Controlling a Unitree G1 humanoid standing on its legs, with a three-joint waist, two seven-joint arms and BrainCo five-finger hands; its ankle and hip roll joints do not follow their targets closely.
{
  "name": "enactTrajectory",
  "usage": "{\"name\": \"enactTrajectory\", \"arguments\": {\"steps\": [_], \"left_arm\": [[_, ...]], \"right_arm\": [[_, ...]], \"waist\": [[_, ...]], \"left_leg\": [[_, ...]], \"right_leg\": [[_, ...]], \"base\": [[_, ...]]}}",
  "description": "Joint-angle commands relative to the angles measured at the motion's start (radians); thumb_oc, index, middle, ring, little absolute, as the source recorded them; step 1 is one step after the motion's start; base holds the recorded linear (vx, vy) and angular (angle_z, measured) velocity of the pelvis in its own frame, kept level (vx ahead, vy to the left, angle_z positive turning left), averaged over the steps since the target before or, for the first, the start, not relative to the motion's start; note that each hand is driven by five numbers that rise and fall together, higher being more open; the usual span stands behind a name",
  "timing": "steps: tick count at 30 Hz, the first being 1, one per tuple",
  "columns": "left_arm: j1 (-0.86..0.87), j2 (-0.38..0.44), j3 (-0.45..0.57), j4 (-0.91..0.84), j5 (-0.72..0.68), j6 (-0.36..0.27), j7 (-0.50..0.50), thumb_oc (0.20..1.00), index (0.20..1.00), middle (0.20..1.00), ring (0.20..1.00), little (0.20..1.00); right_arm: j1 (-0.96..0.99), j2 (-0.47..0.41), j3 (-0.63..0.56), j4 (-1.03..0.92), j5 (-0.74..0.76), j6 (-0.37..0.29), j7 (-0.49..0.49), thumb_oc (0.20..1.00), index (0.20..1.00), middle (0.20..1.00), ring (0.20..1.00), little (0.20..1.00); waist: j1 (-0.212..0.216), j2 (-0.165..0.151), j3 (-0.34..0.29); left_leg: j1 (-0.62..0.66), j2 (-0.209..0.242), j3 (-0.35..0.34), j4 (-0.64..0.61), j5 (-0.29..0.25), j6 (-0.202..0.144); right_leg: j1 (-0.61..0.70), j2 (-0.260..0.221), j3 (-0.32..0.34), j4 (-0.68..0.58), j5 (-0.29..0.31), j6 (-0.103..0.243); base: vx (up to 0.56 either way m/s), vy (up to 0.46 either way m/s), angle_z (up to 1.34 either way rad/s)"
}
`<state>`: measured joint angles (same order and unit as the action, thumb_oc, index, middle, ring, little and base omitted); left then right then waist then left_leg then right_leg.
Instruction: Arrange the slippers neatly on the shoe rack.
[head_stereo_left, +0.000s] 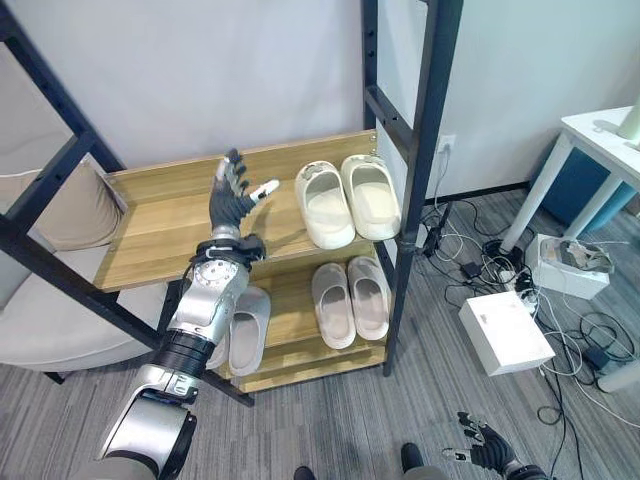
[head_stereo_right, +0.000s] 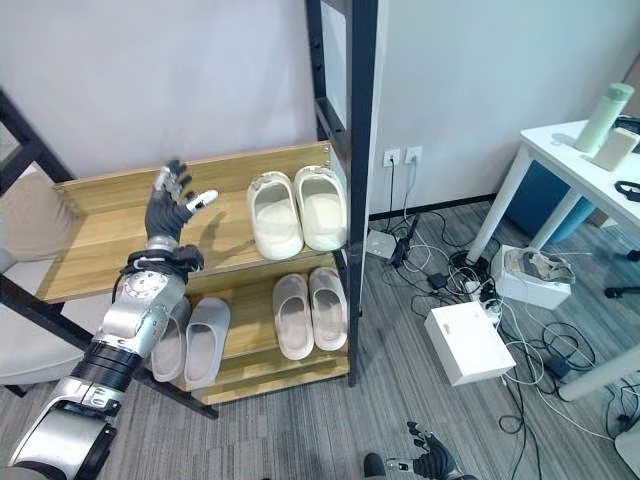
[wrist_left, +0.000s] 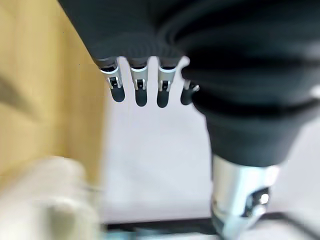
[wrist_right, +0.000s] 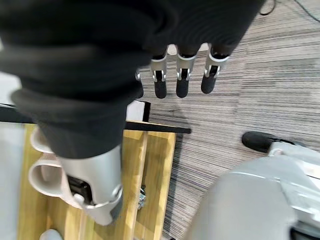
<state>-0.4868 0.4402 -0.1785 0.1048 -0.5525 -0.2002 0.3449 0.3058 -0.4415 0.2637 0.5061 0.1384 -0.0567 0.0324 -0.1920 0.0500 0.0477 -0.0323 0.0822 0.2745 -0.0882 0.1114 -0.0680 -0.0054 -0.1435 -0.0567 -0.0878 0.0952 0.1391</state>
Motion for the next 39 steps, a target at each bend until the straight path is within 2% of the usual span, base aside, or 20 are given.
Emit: {"name": "enactTrajectory", "arguments": {"steps": [1,2,5,7,12,13,15,17,20,22,23,25,26,29,31,34,37,38,39], "left_arm": [[-0.028,0.003,0.025,-0.118,-0.053,-0.078,-0.067,1.000,1.000,1.000,1.000,1.000],[0.017,0.019,0.001,-0.253,-0.073,-0.073,-0.154,1.000,1.000,1.000,1.000,1.000],[0.055,0.042,-0.022,-0.330,-0.089,-0.063,-0.219,1.000,1.000,1.000,1.000,1.000],[0.118,0.121,-0.066,-0.499,-0.113,-0.051,-0.353,1.000,1.000,1.000,1.000,1.000],[0.194,0.166,-0.127,-0.597,-0.179,-0.017,-0.455,1.000,1.000,1.000,1.000,1.000],[0.230,0.254,-0.155,-0.658,-0.175,0.006,-0.522,1.000,1.000,1.000,1.000,1.000],[0.284,0.287,-0.235,-0.651,-0.227,0.047,-0.580,1.000,1.000,1.000,1.000,1.000],[0.341,0.326,-0.313,-0.610,-0.221,0.083,-0.629,1.000,1.000,1.000,1.000,1.000],[0.402,0.392,-0.386,-0.532,-0.138,0.111,-0.694,1.000,1.000,1.000,1.000,1.000],[0.413,0.393,-0.409,-0.500,-0.125,0.113,-0.705,1.000,1.000,1.000,1.000,1.000],[0.448,0.382,-0.429,-0.383,-0.037,0.117,-0.709,1.000,1.000,1.000,1.000,1.000],[0.459,0.363,-0.442,-0.329,0.014,0.115,-0.706,1.000,1.000,1.000,1.000,1.000],[0.531,0.297,-0.405,-0.182,0.085,0.128,-0.665,1.000,1.000,1.000,1.000,1.000],[0.594,0.186,-0.342,0.003,0.139,0.124,-0.573,1.000,1.000,1.000,1.000,1.000],[0.620,0.083,-0.294,0.188,0.135,0.132,-0.512,1.000,1.000,1.000,1.000,1.000],[0.610,-0.003,-0.228,0.375,0.178,0.133,-0.444,1.000,1.000,1.000,1.000,1.000],[0.588,-0.030,-0.199,0.455,0.248,0.125,-0.412,1.000,1.000,1.000,1.000,1.000],[0.563,-0.079,-0.156,0.604,0.285,0.133,-0.380,1.000,1.000,1.000,1.000,1.000],[0.545,-0.094,-0.142,0.647,0.318,0.127,-0.358,1.000,1.000,1.000,1.000,1.000]], "right_arm": [[-0.043,0.025,-0.012,0.014,0.028,-0.026,-0.007,1.000,1.000,1.000,1.000,1.000],[-0.051,0.029,-0.018,0.027,0.034,-0.025,-0.004,1.000,1.000,1.000,1.000,1.000],[-0.055,0.032,-0.017,0.032,0.039,-0.026,0.004,1.000,1.000,1.000,1.000,1.000],[-0.067,0.041,-0.014,0.052,0.038,-0.034,0.015,1.000,1.000,1.000,1.000,1.000],[-0.061,0.046,-0.009,0.058,0.033,-0.040,0.024,1.000,1.000,1.000,1.000,1.000],[-0.055,0.043,-0.015,0.065,0.034,-0.047,0.027,1.000,1.000,1.000,1.000,1.000],[-0.052,0.038,-0.006,0.069,0.028,-0.053,0.028,1.000,1.000,1.000,1.000,1.000],[-0.053,0.031,-0.003,0.073,0.023,-0.058,0.031,1.000,1.000,1.000,1.000,1.000],[-0.058,0.023,0.004,0.078,0.034,-0.067,0.037,1.000,1.000,1.000,1.000,1.000],[-0.061,0.021,0.008,0.081,0.038,-0.069,0.042,1.000,1.000,1.000,1.000,1.000],[-0.060,0.014,0.014,0.072,0.049,-0.073,0.048,1.000,1.000,1.000,1.000,1.000],[-0.063,0.008,0.019,0.071,0.055,-0.072,0.051,1.000,1.000,1.000,1.000,1.000],[-0.065,0.013,0.024,0.065,0.071,-0.065,0.054,1.000,1.000,1.000,1.000,1.000],[-0.061,0.012,0.026,0.061,0.095,-0.054,0.046,1.000,1.000,1.000,1.000,1.000],[-0.063,0.016,0.027,0.072,0.104,-0.047,0.037,1.000,1.000,1.000,1.000,1.000],[-0.064,0.026,0.014,0.124,0.114,-0.037,0.020,1.000,1.000,1.000,1.000,1.000],[-0.073,0.031,0.006,0.174,0.115,-0.034,0.011,1.000,1.000,1.000,1.000,1.000],[-0.086,0.044,-0.003,0.234,0.115,-0.030,0.002,1.000,1.000,1.000,1.000,1.000],[-0.096,0.046,-0.004,0.262,0.114,-0.029,-0.002,1.000,1.000,1.000,1.000,1.000]], "waist": [[0.020,-0.027,0.008],[0.032,-0.029,0.008],[0.041,-0.032,0.007],[0.063,-0.035,0.007],[0.074,-0.037,0.008],[0.081,-0.038,0.011],[0.084,-0.036,0.016],[0.086,-0.035,0.019],[0.086,-0.033,0.025],[0.086,-0.033,0.025],[0.083,-0.032,0.024],[0.082,-0.032,0.023],[0.087,-0.036,0.025],[0.089,-0.038,0.019],[0.091,-0.042,0.015],[0.093,-0.043,0.013],[0.094,-0.044,0.011],[0.096,-0.047,0.012],[0.098,-0.048,0.008]], "left_leg": [[0.071,0.011,-0.056,0.001,-0.076,-0.031],[0.071,0.010,-0.060,0.001,-0.077,-0.028],[0.072,0.009,-0.065,0.001,-0.079,-0.027],[0.070,0.007,-0.075,0.001,-0.080,-0.025],[0.070,0.006,-0.081,0.001,-0.081,-0.025],[0.070,0.007,-0.084,0.001,-0.080,-0.025],[0.070,0.007,-0.085,0.001,-0.078,-0.025],[0.071,0.007,-0.085,0.001,-0.078,-0.024],[0.074,0.007,-0.085,0.001,-0.077,-0.023],[0.076,0.007,-0.083,0.001,-0.077,-0.023],[0.079,0.007,-0.079,0.001,-0.078,-0.022],[0.080,0.007,-0.078,0.001,-0.079,-0.022],[0.087,0.009,-0.078,0.001,-0.081,-0.020],[0.082,0.009,-0.080,0.001,-0.076,-0.020],[0.082,0.009,-0.081,0.001,-0.073,-0.019],[0.082,0.009,-0.084,0.001,-0.070,-0.019],[0.082,0.010,-0.087,0.001,-0.071,-0.019],[0.088,0.011,-0.086,0.001,-0.071,-0.019],[0.084,0.012,-0.087,0.001,-0.069,-0.019]], "right_leg": [[0.018,0.017,-0.026,0.001,-0.060,0.018],[0.022,0.016,-0.030,0.001,-0.060,0.018],[0.025,0.015,-0.034,0.001,-0.060,0.018],[0.029,0.016,-0.041,0.001,-0.062,0.018],[0.031,0.016,-0.045,0.001,-0.062,0.018],[0.033,0.018,-0.047,0.001,-0.063,0.018],[0.032,0.019,-0.051,0.001,-0.062,0.018],[0.034,0.020,-0.053,0.001,-0.063,0.019],[0.035,0.021,-0.049,0.001,-0.063,0.021],[0.036,0.021,-0.048,0.001,-0.064,0.021],[0.036,0.022,-0.045,0.001,-0.064,0.021],[0.036,0.022,-0.044,0.001,-0.065,0.022],[0.041,0.023,-0.043,0.001,-0.070,0.021],[0.037,0.023,-0.043,0.001,-0.067,0.018],[0.038,0.024,-0.046,0.001,-0.066,0.017],[0.039,0.025,-0.049,0.001,-0.065,0.014],[0.040,0.027,-0.050,0.001,-0.067,0.013],[0.047,0.027,-0.051,0.001,-0.068,0.012],[0.044,0.026,-0.053,0.001,-0.067,0.011]], "base": [[0.00,0.007,0.04],[-0.01,0.013,0.06],[-0.01,0.006,0.08],[-0.03,0.008,0.10],[-0.02,0.002,0.09],[-0.03,-0.003,0.07],[-0.04,0.004,0.00],[-0.03,0.011,0.04],[-0.01,0.003,0.01],[0.00,0.000,0.00],[0.00,0.000,0.00],[0.01,0.003,-0.02],[0.00,0.002,-0.05],[0.00,0.000,0.00],[-0.01,-0.006,0.05],[0.00,0.000,0.01],[0.00,0.000,0.00],[0.00,0.000,0.00],[0.00,0.000,0.00]]}}
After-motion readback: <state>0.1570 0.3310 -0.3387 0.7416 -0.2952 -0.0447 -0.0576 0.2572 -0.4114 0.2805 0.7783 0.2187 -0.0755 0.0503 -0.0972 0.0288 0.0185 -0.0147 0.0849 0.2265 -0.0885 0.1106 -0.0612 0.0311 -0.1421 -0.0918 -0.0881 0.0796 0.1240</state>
